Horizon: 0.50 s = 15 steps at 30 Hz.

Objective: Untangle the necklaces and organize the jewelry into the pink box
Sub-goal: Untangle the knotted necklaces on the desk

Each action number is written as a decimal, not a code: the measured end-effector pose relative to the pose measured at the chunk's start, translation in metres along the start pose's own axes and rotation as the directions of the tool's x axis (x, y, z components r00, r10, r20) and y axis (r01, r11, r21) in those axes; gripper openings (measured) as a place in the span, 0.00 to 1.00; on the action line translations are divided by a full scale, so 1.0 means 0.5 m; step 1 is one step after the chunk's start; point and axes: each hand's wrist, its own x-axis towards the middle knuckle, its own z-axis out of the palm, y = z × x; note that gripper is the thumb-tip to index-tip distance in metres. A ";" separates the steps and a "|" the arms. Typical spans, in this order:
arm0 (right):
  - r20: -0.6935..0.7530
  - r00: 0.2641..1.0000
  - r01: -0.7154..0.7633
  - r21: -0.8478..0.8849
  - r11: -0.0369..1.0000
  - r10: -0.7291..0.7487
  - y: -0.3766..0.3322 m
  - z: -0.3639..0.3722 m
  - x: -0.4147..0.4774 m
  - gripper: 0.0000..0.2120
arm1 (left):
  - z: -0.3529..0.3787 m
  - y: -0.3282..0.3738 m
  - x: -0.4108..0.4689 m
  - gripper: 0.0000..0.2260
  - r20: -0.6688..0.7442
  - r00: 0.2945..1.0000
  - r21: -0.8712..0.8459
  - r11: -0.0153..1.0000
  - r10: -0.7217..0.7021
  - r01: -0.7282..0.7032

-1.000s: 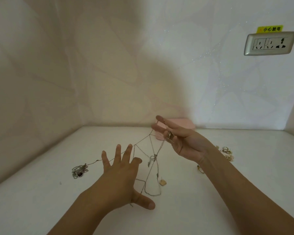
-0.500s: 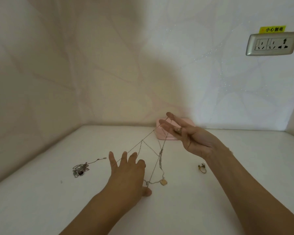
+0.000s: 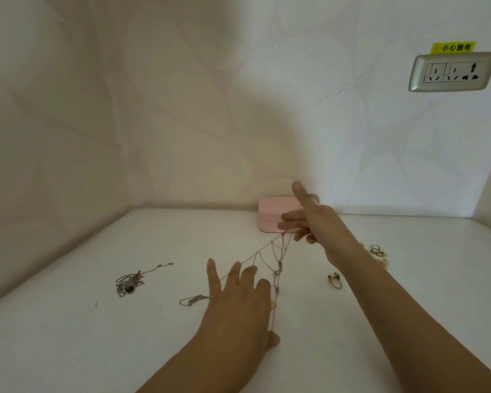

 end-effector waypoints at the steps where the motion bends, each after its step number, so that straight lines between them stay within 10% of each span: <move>1: -0.055 0.997 0.044 -0.159 0.986 -0.054 0.004 0.001 0.000 0.34 | 0.002 0.009 -0.001 0.28 -0.012 1.000 -0.012 1.000 0.027 -0.028; 5: -0.097 0.989 0.069 -0.358 0.931 -0.111 0.013 -0.002 0.009 0.37 | 0.007 0.023 -0.006 0.23 -0.017 0.995 -0.096 0.991 0.095 -0.096; 10: 0.172 0.985 -0.037 0.115 0.993 0.017 -0.011 -0.004 -0.001 0.42 | 0.009 0.004 -0.008 0.19 0.004 0.992 -0.335 0.935 0.127 -0.118; 15: 0.422 0.903 -0.015 0.214 0.977 -0.078 -0.041 0.001 -0.040 0.47 | 0.013 -0.019 0.006 0.15 -0.109 0.993 -0.493 0.865 0.046 -0.094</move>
